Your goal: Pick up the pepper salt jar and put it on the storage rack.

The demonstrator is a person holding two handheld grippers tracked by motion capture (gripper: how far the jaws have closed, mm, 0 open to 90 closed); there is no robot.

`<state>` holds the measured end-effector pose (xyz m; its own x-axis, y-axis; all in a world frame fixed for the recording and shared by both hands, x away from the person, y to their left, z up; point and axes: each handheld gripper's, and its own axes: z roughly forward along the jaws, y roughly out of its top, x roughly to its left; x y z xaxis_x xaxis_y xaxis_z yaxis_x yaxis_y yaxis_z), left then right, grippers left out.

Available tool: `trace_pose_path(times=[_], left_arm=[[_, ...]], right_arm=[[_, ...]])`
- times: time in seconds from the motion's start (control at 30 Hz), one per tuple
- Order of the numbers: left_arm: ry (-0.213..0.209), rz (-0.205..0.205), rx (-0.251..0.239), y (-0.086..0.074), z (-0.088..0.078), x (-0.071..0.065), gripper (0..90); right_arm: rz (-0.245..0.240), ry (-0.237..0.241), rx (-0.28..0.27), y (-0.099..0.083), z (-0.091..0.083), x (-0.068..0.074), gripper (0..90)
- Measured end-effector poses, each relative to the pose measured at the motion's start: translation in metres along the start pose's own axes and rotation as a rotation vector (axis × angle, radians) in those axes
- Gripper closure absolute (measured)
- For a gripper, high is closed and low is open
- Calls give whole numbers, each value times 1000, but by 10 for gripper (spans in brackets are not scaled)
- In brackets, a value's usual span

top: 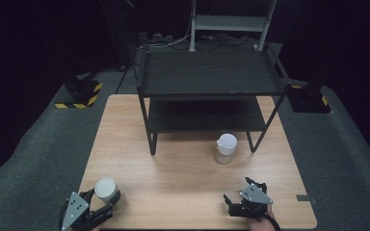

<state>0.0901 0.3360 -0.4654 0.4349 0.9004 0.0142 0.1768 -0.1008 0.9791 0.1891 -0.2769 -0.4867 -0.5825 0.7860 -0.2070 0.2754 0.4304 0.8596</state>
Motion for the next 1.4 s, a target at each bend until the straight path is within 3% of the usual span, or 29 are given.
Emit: trace_pose_path(times=[0.23, 0.4, 0.63, 0.83, 1.1, 1.4], left_arm=[[-17, 30, -18, 20, 6, -10, 346], [-45, 9, -41, 31, 12, -10, 345], [-75, 33, -76, 54, 22, -13, 346], [-76, 61, -85, 72, 31, -18, 345], [-100, 59, -128, 98, 45, -23, 345], [-125, 83, -155, 127, 61, -29, 345]], right_arm=[[-1, 1, 2, 0, 0, 0, 0], [5, 1, 0, 0, 0, -1, 0], [-1, 3, 2, 0, 0, -1, 0], [-5, 3, 3, 0, 0, 0, 0], [3, 5, -1, 0, 0, -1, 0], [5, 7, -6, -1, -1, -2, 0]])
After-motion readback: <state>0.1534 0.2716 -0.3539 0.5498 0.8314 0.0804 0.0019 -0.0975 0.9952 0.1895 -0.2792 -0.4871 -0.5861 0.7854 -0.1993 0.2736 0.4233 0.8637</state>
